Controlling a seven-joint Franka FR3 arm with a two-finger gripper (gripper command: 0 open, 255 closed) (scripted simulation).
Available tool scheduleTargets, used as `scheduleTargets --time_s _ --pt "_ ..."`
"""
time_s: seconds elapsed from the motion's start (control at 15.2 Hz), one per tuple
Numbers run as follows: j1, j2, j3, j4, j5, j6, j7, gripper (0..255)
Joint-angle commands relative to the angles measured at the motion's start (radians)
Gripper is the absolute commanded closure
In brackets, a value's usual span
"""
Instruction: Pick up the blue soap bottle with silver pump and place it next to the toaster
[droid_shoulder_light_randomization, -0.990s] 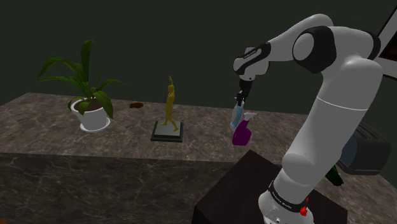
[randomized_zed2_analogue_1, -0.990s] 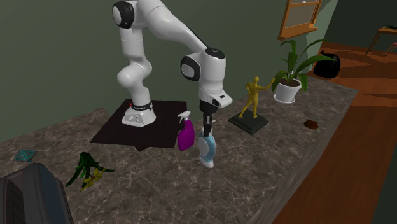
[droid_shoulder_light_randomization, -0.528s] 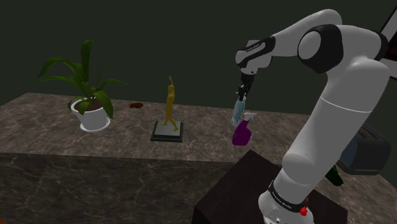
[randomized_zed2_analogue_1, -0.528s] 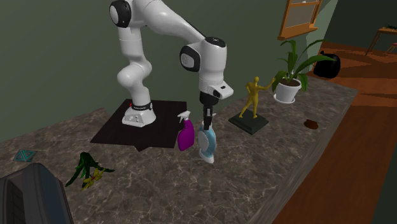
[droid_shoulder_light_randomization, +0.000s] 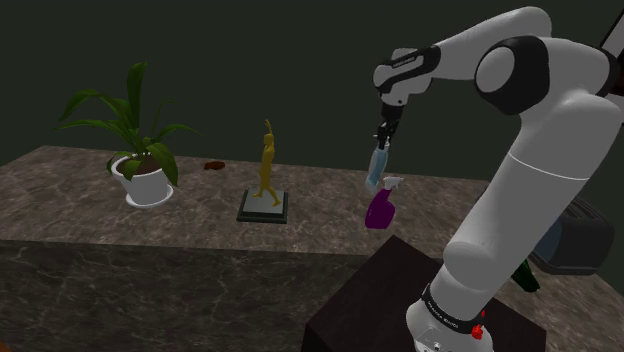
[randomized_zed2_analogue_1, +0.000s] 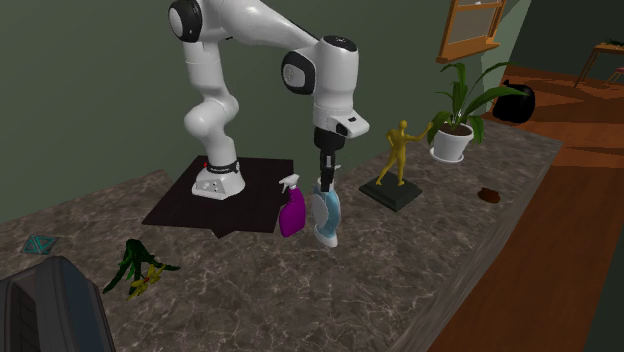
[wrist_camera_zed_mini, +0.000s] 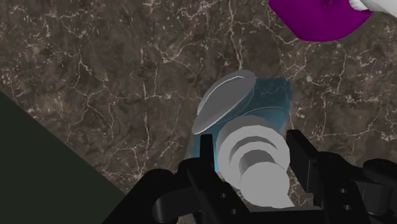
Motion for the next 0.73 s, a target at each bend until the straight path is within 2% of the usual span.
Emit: scheduleTargets --time_s 0.0,0.66 --pt "0.001 -0.008 0.000 0.019 -0.003 -0.027 0.001 255" --pt "0.003 -0.028 0.002 0.133 -0.010 -0.158 0.002 255"
